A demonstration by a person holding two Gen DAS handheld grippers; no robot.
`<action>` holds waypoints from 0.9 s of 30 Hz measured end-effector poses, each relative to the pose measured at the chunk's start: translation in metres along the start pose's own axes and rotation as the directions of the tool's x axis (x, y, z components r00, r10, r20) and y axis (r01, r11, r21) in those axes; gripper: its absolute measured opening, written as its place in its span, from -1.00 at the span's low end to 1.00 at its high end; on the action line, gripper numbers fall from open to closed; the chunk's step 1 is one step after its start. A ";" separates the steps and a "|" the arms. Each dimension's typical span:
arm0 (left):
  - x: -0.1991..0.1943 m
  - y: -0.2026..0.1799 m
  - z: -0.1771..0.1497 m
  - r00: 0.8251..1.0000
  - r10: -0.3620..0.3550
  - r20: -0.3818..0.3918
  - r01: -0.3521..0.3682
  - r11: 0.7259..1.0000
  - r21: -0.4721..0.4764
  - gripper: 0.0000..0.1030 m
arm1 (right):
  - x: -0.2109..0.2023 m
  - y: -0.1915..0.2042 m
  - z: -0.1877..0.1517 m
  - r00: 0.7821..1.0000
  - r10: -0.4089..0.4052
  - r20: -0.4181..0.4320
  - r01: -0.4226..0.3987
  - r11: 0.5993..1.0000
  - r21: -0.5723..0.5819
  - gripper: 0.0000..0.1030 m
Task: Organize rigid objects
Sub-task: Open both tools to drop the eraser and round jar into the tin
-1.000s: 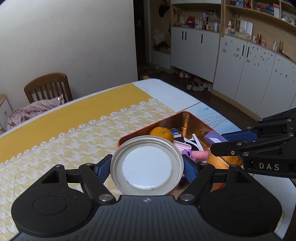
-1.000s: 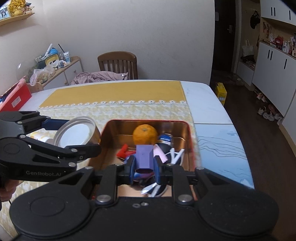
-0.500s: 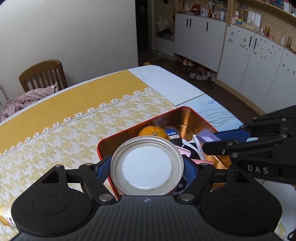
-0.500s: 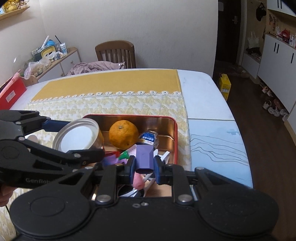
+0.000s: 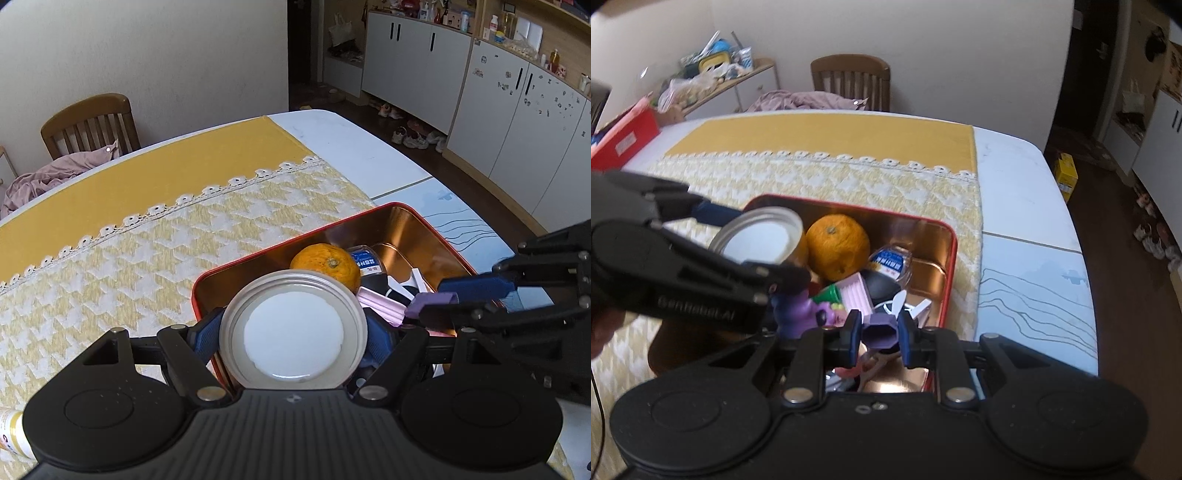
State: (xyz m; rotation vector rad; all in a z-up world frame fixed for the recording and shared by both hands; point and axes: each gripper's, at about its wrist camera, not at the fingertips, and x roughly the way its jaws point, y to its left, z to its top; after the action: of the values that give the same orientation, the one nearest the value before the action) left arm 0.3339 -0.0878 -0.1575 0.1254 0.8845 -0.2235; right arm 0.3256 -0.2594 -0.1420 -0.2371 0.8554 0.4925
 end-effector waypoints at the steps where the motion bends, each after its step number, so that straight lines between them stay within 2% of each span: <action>1: 0.001 0.000 0.000 1.000 0.000 0.000 0.000 1.000 -0.002 0.53 | 0.000 0.000 -0.001 1.000 0.001 -0.003 -0.001 1.000 -0.004 -0.59; 15: 0.002 0.001 -0.003 1.000 -0.029 -0.012 0.028 0.997 -0.066 0.54 | -0.009 0.000 -0.009 0.999 0.041 -0.001 -0.041 0.999 0.004 -0.44; 19: -0.001 -0.001 -0.004 1.000 -0.022 -0.007 0.022 0.998 -0.060 0.54 | -0.011 0.001 -0.010 0.999 0.051 0.001 -0.051 0.999 0.013 -0.29; 27: -0.018 -0.005 -0.008 0.999 -0.024 0.036 0.025 0.999 -0.029 0.54 | -0.021 -0.001 -0.010 0.997 0.070 0.018 -0.070 0.997 0.038 -0.16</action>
State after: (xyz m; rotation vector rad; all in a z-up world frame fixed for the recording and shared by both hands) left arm 0.3158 -0.0883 -0.1488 0.0826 0.8543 -0.2350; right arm 0.3078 -0.2711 -0.1322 -0.1677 0.8585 0.5422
